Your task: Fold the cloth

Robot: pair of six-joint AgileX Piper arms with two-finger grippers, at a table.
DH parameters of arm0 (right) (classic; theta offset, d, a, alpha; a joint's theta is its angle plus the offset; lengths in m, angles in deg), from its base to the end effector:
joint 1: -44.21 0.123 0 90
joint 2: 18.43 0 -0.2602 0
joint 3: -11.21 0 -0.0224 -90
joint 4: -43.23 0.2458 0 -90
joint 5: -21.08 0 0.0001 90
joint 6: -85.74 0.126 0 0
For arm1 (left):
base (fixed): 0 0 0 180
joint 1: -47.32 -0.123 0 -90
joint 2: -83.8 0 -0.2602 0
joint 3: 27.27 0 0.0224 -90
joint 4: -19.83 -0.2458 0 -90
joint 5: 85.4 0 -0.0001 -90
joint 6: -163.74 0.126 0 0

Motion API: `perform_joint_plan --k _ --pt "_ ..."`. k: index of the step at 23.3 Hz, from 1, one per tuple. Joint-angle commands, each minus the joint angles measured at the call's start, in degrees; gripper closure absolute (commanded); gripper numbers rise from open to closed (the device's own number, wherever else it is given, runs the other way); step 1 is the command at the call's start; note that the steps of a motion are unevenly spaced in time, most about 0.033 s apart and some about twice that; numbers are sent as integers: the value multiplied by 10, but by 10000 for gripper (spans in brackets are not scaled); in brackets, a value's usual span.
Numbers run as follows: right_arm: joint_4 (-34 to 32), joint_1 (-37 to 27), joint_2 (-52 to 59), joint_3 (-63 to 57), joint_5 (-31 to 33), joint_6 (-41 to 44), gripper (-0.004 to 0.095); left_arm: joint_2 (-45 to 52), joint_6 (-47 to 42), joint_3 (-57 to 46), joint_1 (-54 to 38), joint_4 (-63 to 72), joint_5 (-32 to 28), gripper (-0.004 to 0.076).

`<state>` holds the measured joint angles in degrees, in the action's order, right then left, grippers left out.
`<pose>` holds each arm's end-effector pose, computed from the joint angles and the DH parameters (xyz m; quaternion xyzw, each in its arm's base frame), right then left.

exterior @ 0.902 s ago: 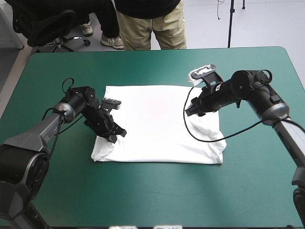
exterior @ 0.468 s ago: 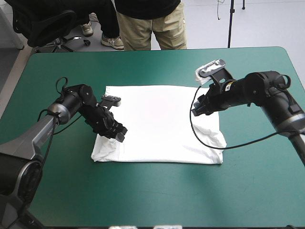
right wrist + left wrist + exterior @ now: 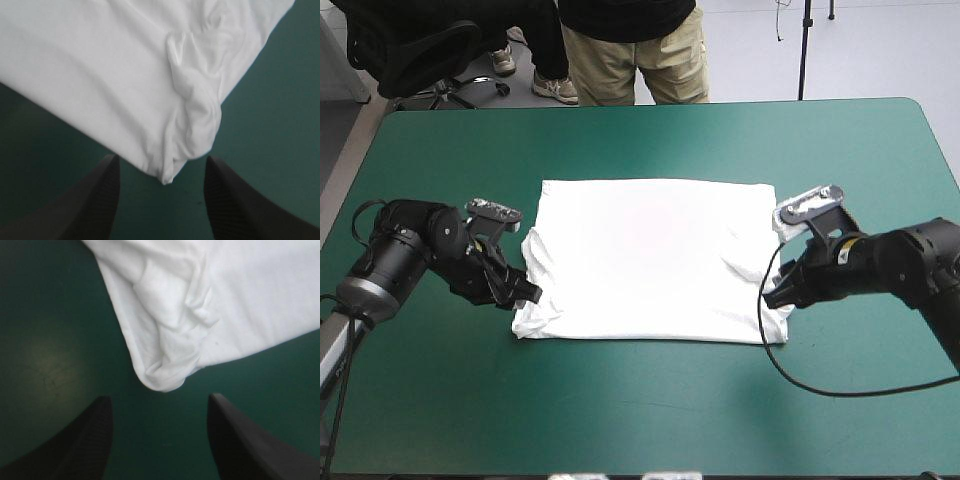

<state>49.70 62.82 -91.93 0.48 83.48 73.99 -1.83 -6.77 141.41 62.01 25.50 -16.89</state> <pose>0.2211 0.0877 0.3149 -0.2401 0.9258 0.0725 0.2828 0.2471 -0.0768 0.2535 0.1956 0.9713 -0.0536 0.1241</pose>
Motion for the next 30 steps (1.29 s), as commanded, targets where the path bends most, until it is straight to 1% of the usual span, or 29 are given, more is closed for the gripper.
perform_joint_plan --k 1,6,8,13,15,17,18,19,21,22,25,27,30 --pt "-7 -1 42 -64 -53 23 412 20 -23 -57 2 -2 -59 307" --pt "0 -1 53 -128 -89 38 412 12 -42 -141 2 19 -180 307" --pt "4 -1 53 -137 -103 37 412 2 -54 -156 2 17 -211 307" --pt "4 -1 53 -142 -116 37 412 -44 -51 -162 2 17 -216 307" --pt "4 -1 53 -142 -119 37 412 -80 -49 -163 2 17 -217 308" --pt "2 -1 53 -142 -121 38 412 -109 -47 -163 2 18 -203 323" --pt "-3 -1 53 -142 -121 44 412 -114 -46 -163 2 18 -189 388" --pt "-3 -1 53 -142 -120 45 412 -114 -46 -163 2 17 -184 430" --pt "-3 -2 53 -142 -110 62 412 -114 -46 -163 2 12 -177 689" --pt "-3 -5 52 -143 -102 63 412 -114 -46 -163 2 12 -177 736" --pt "-21 -16 39 -166 -102 83 412 -114 -46 -163 2 13 -177 739" --pt "-20 -29 20 -183 -102 83 412 -114 -45 -163 2 8 -177 741" --pt "-16 -36 -6 -204 -122 75 412 -114 -45 -163 2 8 -179 741"
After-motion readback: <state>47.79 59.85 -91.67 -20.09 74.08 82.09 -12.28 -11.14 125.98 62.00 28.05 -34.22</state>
